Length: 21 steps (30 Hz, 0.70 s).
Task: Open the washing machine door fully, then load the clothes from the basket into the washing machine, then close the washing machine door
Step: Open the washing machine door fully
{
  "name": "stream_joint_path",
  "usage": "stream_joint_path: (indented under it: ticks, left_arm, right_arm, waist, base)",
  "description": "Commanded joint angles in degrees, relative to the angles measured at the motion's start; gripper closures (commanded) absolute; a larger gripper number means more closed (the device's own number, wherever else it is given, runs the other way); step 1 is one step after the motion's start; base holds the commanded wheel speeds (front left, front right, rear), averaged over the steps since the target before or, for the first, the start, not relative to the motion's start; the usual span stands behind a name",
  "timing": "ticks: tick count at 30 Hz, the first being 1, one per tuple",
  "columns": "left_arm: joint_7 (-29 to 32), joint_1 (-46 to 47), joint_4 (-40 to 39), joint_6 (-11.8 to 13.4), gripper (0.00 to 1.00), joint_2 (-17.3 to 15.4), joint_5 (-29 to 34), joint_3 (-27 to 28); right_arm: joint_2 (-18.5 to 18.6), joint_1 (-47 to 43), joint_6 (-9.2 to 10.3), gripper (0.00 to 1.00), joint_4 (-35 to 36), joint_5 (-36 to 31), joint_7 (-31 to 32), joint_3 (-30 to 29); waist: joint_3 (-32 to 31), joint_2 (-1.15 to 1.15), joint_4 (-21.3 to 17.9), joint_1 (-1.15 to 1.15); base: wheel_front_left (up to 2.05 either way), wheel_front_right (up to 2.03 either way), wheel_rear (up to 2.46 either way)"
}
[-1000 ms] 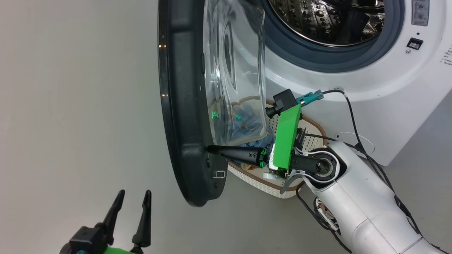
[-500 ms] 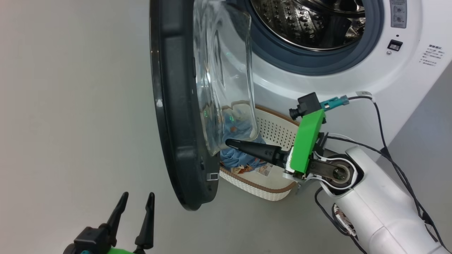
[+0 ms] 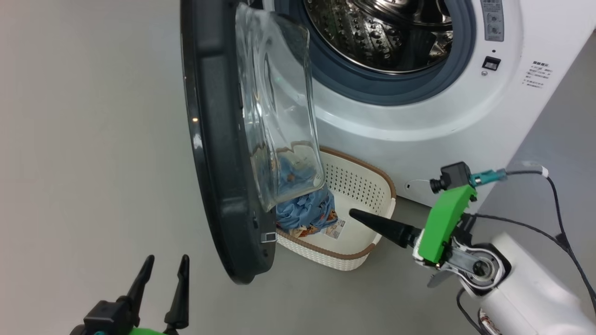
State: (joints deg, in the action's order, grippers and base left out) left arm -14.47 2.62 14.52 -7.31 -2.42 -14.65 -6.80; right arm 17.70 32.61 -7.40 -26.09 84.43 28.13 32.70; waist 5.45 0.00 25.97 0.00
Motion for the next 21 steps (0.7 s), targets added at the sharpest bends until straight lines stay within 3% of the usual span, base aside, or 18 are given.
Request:
stream_joint_path:
  ticks: [1,12,21]
  left_arm:
    - [-0.5,1.3,-1.0,-0.2,0.0,-1.5,0.9,2.4]
    - [-0.5,-0.5,-1.0,-0.2,0.0,-2.0,1.3,3.9]
    - [-0.5,-1.1,-0.3,-0.2,0.0,-2.3,1.3,4.4]
  right_arm:
    - [0.4,-1.3,-0.09,0.0,1.2,-0.9,-1.4,0.8]
    - [7.1,-8.1,-0.09,0.0,-1.4,-5.5,-14.2,6.2]
    - [9.5,-8.5,-0.09,0.0,-3.1,-11.8,-32.7,12.6]
  waist:
    - [-0.7,0.0,-0.6,0.0]
    - [-2.7,0.0,-2.6,0.0]
    - [-3.5,0.0,-3.6,0.0]
  base:
    - [0.0,0.0,0.0]
    - [0.0,0.0,0.0]
    - [0.0,0.0,0.0]
